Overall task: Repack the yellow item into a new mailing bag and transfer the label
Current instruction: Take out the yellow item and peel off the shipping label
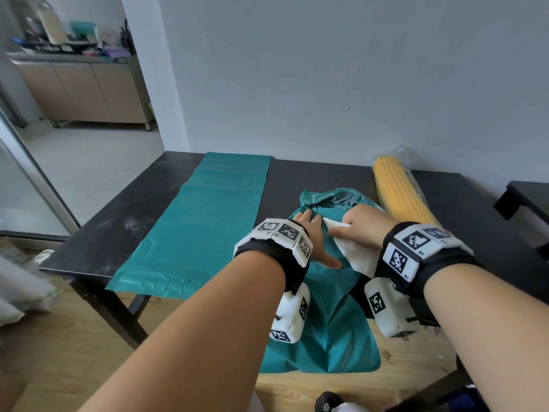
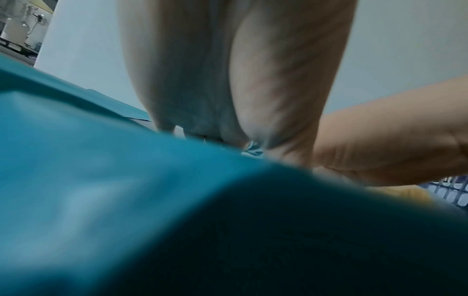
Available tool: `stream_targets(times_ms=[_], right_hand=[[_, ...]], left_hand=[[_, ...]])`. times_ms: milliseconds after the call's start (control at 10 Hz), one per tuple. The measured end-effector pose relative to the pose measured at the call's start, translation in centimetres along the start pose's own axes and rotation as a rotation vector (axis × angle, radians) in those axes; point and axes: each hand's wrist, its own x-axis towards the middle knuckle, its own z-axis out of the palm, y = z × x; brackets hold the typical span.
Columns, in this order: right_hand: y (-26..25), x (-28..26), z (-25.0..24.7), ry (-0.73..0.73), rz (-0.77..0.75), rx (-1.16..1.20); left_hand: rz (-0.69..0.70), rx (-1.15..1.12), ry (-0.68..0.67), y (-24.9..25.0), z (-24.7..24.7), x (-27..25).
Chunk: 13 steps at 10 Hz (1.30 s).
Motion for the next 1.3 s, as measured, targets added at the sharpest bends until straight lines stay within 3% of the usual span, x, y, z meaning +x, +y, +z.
stream_targets(times_ms=[400, 1300], right_hand=[[0.8, 0.4, 0.2, -0.057, 0.055, 0.054], [1.7, 0.0, 0.5, -0.015, 0.147, 0.095]], left_hand=[[-0.013, 0.016, -0.065, 0.1, -0.2, -0.1], [-0.019, 0.016, -0.081, 0.1, -0.3, -0.3]])
